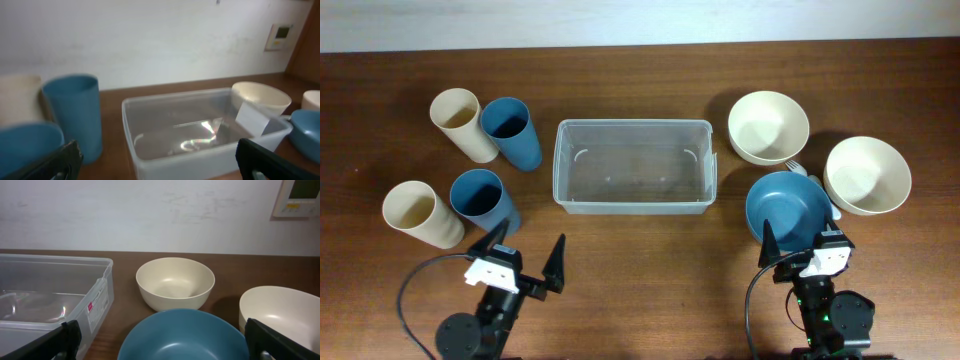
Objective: Pack container
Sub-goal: 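Move the left gripper toward the front blue cup, then grasp the front blue cup rim with the left gripper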
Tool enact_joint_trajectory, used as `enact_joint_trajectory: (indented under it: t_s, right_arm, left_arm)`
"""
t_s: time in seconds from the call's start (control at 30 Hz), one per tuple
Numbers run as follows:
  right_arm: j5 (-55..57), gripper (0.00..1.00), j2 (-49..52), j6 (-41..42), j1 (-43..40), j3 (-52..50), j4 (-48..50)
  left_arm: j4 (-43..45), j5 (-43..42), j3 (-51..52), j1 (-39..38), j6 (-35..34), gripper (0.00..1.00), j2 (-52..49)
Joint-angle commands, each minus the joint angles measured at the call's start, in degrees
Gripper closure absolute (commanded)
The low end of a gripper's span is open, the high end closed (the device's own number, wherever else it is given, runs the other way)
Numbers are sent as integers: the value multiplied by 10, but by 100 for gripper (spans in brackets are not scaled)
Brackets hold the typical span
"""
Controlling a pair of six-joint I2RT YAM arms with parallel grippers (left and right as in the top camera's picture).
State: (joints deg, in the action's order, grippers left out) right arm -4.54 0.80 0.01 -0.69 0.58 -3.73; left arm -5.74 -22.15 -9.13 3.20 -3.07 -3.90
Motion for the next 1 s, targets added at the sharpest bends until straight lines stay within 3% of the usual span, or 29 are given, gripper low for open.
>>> enact_joint_trajectory:
  t_s: [0.0, 0.27, 0.53, 0.63, 0.77, 0.97]
  right_arm:
    - [5, 1, -6, 2, 3, -3, -4]
    - [5, 1, -6, 2, 3, -3, -4]
    - [5, 2, -6, 2, 3, -3, -4]
    - [5, 1, -6, 2, 3, -3, -4]
    - [5, 1, -6, 2, 3, -3, -4]
    - [5, 1, -6, 2, 3, -3, -4]
  left_arm:
    - [-13, -7, -73, 3, -7, 0, -50]
    - [-170, -6, -295, 3, -7, 0, -298]
    - [-511, -10, -655, 3, 68, 0, -561]
    - [-594, -10, -761, 3, 75, 0, -622]
    - [-640, -39, -848, 3, 75, 0, -663]
    - [-663, -67, -857, 3, 75, 0, -666]
